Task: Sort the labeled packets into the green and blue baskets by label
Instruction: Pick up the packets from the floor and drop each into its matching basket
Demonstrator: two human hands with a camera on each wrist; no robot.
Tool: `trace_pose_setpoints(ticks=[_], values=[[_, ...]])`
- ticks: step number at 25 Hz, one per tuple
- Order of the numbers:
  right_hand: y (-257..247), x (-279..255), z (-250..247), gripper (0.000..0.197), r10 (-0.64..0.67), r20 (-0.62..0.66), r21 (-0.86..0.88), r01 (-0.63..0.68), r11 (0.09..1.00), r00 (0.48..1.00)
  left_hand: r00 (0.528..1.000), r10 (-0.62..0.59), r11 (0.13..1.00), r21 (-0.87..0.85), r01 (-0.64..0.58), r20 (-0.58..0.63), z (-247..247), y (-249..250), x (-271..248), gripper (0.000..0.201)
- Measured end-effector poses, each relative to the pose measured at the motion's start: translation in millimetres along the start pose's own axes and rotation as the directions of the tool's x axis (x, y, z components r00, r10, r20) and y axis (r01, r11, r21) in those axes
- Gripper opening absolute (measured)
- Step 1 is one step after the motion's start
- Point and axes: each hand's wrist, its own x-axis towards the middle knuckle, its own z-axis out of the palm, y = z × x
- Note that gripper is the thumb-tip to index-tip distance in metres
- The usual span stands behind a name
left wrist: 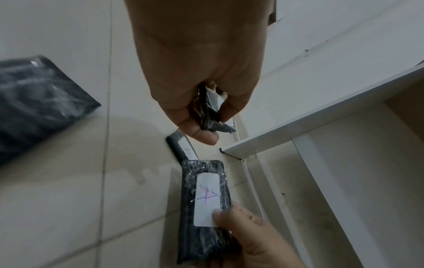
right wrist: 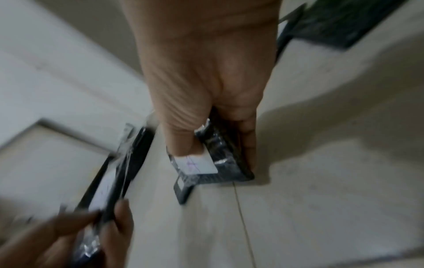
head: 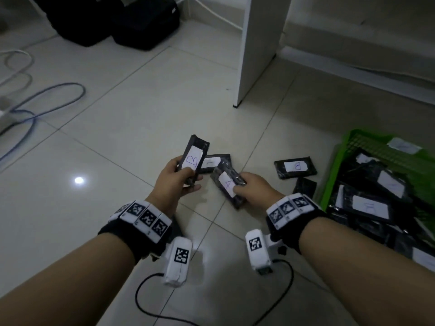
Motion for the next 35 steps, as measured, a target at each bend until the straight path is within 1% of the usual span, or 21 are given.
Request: trace_pose_setpoints(ticks=[2, 4, 6, 7, 10, 11, 13, 15, 17, 19, 20, 22, 24, 26, 28, 30, 31, 32, 33, 34, 35], values=[[11.4, -6.7, -35.8, 0.026, 0.075, 0.004, 0.098, -0.075, 0.992, 0.997, 0.999, 0.0, 1.0, -0.005, 0.0, 0.038, 22.1, 2.5, 0.0, 0.036], [19.3, -17.5, -70.6, 0.032, 0.115, -0.012, 0.165, -0.112, 0.98, 0.993, 0.995, -0.004, 1.0, 0.028, 0.001, 0.099, 47.9, 6.2, -2.8, 0.038], [22.9, -35.0, -105.6, 0.022, 0.142, -0.03, 0.213, -0.133, 0.968, 0.989, 0.984, -0.012, 0.996, 0.084, -0.004, 0.178, 76.7, 12.9, -7.6, 0.039], [26.3, -46.6, -125.6, 0.018, 0.168, -0.038, 0.261, -0.153, 0.953, 0.985, 0.974, -0.017, 0.994, 0.113, -0.009, 0.225, 94.6, 18.1, -10.7, 0.039], [39.0, -83.2, -178.2, 0.017, 0.205, -0.048, 0.36, -0.175, 0.916, 0.978, 0.934, -0.038, 0.979, 0.202, -0.037, 0.354, 147.3, 36.8, -23.6, 0.036], [44.9, -93.4, -193.8, 0.017, 0.211, -0.07, 0.374, -0.171, 0.912, 0.975, 0.918, -0.045, 0.972, 0.231, -0.052, 0.394, 163.9, 43.0, -27.6, 0.035], [60.4, -116.4, -225.2, 0.018, 0.228, -0.157, 0.414, -0.146, 0.899, 0.961, 0.88, -0.073, 0.96, 0.271, -0.065, 0.47, 201.1, 53.8, -35.5, 0.035], [84.3, -142.1, -253.8, 0.018, 0.287, -0.256, 0.516, -0.121, 0.848, 0.923, 0.85, -0.105, 0.956, 0.287, -0.057, 0.516, 242.8, 57.7, -43.5, 0.036], [112.1, -168.1, -273.7, 0.016, 0.36, -0.344, 0.627, -0.073, 0.775, 0.867, 0.842, -0.112, 0.936, 0.34, -0.089, 0.528, 283.2, 52.1, -50.5, 0.036], [141.9, -195.0, -285.5, 0.012, 0.428, -0.407, 0.693, -0.033, 0.72, 0.807, 0.852, -0.093, 0.906, 0.398, -0.142, 0.515, 322.0, 35.3, -58.0, 0.035], [158.6, -208.0, -289.3, 0.013, 0.455, -0.423, 0.712, -0.023, 0.702, 0.783, 0.867, -0.071, 0.891, 0.422, -0.168, 0.494, 340.2, 22.4, -61.6, 0.035], [187.4, -232.5, -291.2, 0.012, 0.501, -0.432, 0.729, -0.036, 0.683, 0.75, 0.891, -0.024, 0.867, 0.453, -0.207, 0.454, 369.5, -6.2, -71.3, 0.035], [211.4, -251.2, -289.1, 0.012, 0.534, -0.426, 0.75, -0.046, 0.66, 0.73, 0.897, 0.033, 0.845, 0.467, -0.261, 0.441, 392.6, -37.0, -83.0, 0.029], [232.4, -264.2, -285.7, 0.015, 0.546, -0.407, 0.77, -0.047, 0.637, 0.732, 0.885, 0.119, 0.767, 0.525, -0.369, 0.449, 411.3, -63.4, -96.9, 0.023], [251.6, -272.1, -283.9, 0.019, 0.564, -0.394, 0.793, -0.042, 0.608, 0.726, 0.847, 0.143, 0.643, 0.602, -0.473, 0.512, 423.4, -79.0, -107.9, 0.032], [278.0, -281.6, -287.8, 0.028, 0.593, -0.408, 0.805, -0.032, 0.592, 0.694, 0.766, 0.063, 0.448, 0.668, -0.594, 0.639, 436.6, -92.7, -115.7, 0.044], [289.3, -283.0, -290.6, 0.033, 0.608, -0.422, 0.81, -0.022, 0.586, 0.672, 0.728, 0.017, 0.347, 0.679, -0.647, 0.685, 438.8, -95.6, -117.0, 0.048], [300.3, -285.6, -294.0, 0.038, 0.624, -0.444, 0.814, -0.003, 0.581, 0.642, 0.699, -0.012, 0.271, 0.675, -0.686, 0.715, 441.6, -99.5, -118.5, 0.049], [307.0, -287.0, -296.8, 0.042, 0.645, -0.461, 0.819, 0.012, 0.574, 0.61, 0.683, -0.024, 0.23, 0.669, -0.706, 0.73, 442.1, -103.2, -119.4, 0.049], [314.5, -288.0, -299.6, 0.045, 0.659, -0.466, 0.83, 0.033, 0.558, 0.591, 0.675, -0.014, 0.224, 0.66, -0.717, 0.738, 443.5, -107.0, -121.2, 0.048], [320.4, -287.3, -301.6, 0.047, 0.658, -0.459, 0.838, 0.046, 0.543, 0.597, 0.672, 0.014, 0.229, 0.651, -0.723, 0.741, 444.2, -110.8, -123.1, 0.046]])
